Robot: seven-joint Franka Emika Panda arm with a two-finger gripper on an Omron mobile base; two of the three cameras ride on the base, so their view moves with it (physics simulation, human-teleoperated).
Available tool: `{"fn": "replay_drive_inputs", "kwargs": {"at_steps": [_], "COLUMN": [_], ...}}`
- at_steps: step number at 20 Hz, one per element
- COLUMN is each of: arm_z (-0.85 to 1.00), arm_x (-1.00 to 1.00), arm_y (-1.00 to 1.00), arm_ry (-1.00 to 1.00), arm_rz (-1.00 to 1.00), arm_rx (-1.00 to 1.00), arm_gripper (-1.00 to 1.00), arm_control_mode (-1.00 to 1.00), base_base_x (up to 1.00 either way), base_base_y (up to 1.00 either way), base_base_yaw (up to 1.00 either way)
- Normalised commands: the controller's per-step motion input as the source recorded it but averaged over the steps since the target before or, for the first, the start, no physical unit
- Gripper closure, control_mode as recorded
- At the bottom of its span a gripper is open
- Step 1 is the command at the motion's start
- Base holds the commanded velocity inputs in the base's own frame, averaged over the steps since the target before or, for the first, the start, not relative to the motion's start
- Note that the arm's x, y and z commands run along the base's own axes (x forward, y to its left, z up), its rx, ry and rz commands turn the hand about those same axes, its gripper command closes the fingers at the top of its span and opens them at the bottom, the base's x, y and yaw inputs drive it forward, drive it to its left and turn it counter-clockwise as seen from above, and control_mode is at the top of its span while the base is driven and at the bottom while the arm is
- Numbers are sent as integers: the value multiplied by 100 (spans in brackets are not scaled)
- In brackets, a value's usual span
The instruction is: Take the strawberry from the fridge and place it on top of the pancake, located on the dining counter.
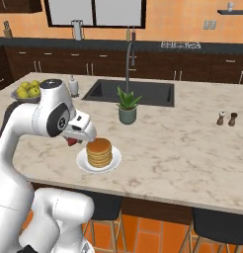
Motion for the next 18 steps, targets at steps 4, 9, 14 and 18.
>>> {"fn": "replay_drive_inputs", "kwargs": {"at_steps": [4, 9, 14, 18], "arm_z": [-20, -59, -59, -59], "arm_x": [100, 100, 89, 39], "arm_y": [-46, -4, 9, 5], "arm_ry": [1, 7, -2, -3], "arm_rz": [0, 0, 0, 0], "arm_rx": [8, 1, -6, -5], "arm_gripper": [100, 100, 100, 100], "arm_control_mode": [-100, -100, -100, -100], "base_base_x": [0, 0, 0, 0], "base_base_y": [0, 0, 0, 0], "base_base_yaw": [0, 0, 0, 0]}}
